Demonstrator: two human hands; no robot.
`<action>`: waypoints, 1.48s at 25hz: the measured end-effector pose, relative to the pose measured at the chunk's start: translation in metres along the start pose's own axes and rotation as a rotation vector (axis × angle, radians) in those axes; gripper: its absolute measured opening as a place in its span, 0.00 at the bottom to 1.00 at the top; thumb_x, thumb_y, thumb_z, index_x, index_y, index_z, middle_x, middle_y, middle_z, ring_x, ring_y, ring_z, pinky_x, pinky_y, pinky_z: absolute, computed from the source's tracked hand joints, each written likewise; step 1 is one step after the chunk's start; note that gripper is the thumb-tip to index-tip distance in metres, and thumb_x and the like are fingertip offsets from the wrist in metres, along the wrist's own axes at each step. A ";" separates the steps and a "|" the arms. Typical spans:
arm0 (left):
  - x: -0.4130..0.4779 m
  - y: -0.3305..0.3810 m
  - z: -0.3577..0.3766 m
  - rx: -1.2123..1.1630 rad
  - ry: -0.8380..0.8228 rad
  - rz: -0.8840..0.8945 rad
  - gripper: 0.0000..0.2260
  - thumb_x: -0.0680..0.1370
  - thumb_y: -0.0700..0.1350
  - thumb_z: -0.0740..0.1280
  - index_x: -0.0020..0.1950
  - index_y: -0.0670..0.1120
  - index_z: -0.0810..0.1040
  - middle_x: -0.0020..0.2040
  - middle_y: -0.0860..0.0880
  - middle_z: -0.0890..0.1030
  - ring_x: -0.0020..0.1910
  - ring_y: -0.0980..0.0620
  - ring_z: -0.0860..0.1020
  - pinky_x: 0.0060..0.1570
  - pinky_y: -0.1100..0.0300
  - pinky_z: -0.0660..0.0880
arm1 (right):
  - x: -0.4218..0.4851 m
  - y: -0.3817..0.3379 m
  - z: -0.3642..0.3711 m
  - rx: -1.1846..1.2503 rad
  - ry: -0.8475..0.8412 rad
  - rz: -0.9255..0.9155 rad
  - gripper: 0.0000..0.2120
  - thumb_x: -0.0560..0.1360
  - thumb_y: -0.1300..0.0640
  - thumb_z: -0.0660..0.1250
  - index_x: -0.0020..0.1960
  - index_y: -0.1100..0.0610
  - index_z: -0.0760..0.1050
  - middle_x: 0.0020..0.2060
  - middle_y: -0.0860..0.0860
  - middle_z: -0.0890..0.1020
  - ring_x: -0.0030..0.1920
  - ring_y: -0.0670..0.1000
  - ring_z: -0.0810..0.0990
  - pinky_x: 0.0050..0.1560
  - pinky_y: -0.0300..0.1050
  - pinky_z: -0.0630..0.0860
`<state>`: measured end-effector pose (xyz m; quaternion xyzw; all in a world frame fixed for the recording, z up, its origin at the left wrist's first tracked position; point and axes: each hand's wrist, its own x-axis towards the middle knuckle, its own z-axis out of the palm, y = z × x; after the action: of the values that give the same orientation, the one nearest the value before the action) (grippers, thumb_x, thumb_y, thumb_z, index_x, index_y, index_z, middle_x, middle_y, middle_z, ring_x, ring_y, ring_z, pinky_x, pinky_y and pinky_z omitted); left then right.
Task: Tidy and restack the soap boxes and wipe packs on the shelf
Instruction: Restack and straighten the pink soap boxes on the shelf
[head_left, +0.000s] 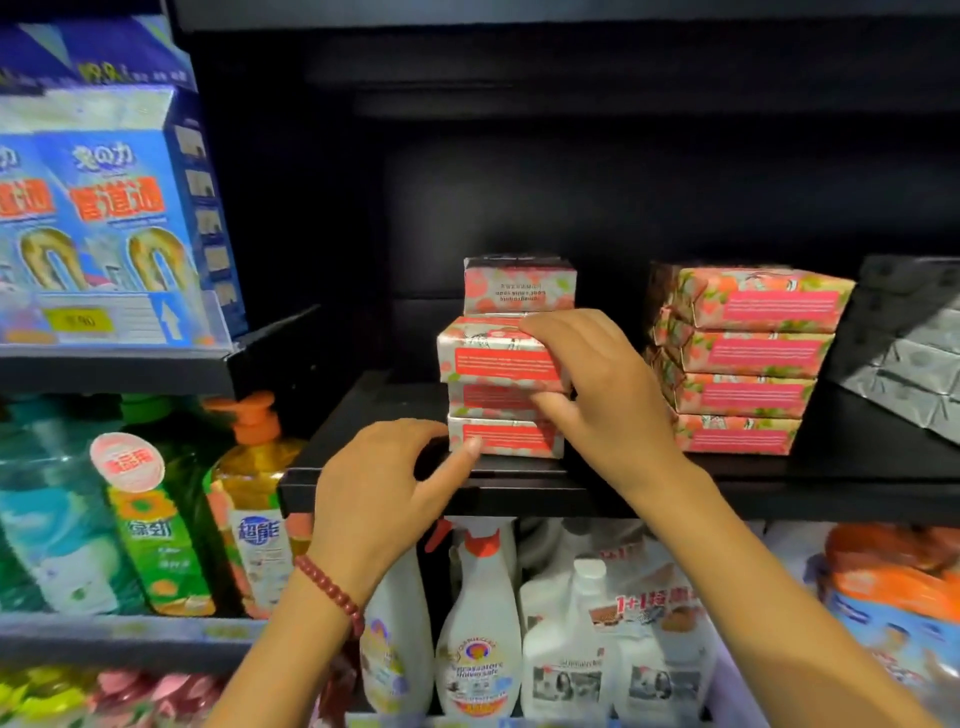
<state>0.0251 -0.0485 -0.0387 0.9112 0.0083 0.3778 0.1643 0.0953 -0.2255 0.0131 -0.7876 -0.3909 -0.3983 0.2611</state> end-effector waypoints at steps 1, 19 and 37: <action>0.002 0.001 -0.005 -0.161 0.051 -0.043 0.25 0.72 0.70 0.48 0.49 0.59 0.79 0.44 0.61 0.81 0.45 0.63 0.77 0.39 0.67 0.70 | -0.003 -0.001 -0.001 -0.005 0.023 -0.027 0.21 0.70 0.60 0.72 0.62 0.60 0.73 0.58 0.54 0.78 0.61 0.53 0.73 0.60 0.49 0.73; 0.026 0.030 -0.044 -0.948 0.025 -0.081 0.12 0.73 0.53 0.69 0.51 0.47 0.82 0.46 0.55 0.85 0.46 0.58 0.83 0.39 0.70 0.77 | 0.000 -0.018 -0.045 0.506 -0.065 0.187 0.28 0.68 0.41 0.70 0.65 0.43 0.68 0.61 0.37 0.74 0.61 0.37 0.73 0.59 0.37 0.73; 0.026 0.032 -0.044 -1.047 -0.064 0.137 0.28 0.62 0.38 0.79 0.59 0.47 0.74 0.55 0.55 0.82 0.55 0.57 0.80 0.48 0.68 0.76 | -0.019 -0.013 -0.038 0.368 -0.032 0.030 0.31 0.65 0.62 0.77 0.64 0.55 0.67 0.63 0.46 0.70 0.64 0.38 0.67 0.59 0.28 0.67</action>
<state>0.0092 -0.0624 0.0180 0.7168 -0.2460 0.3130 0.5724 0.0618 -0.2533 0.0195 -0.7385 -0.4495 -0.3037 0.4004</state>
